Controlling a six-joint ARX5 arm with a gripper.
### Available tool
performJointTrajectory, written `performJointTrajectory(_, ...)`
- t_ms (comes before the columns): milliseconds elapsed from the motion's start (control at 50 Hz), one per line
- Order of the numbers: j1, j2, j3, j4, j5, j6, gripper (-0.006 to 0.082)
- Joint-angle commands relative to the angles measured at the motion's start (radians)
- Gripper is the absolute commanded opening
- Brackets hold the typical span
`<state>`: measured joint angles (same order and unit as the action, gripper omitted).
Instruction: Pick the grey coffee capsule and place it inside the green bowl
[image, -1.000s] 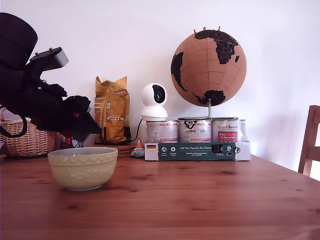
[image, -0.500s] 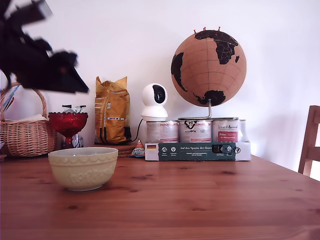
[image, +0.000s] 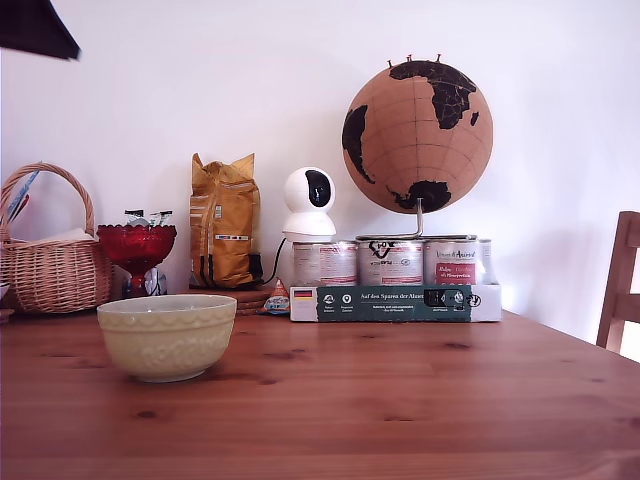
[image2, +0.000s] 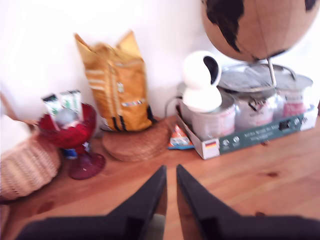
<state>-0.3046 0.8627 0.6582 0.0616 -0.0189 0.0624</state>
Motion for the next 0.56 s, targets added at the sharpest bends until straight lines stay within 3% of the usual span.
performJointTrajectory(0, 0.015, -0.016, -0.013, -0.024, -0.017, -0.002, 0.0037)
performJointTrajectory(540, 0.137, -0.183, -0.013, -0.109, -0.050, -0.006, 0.0037)
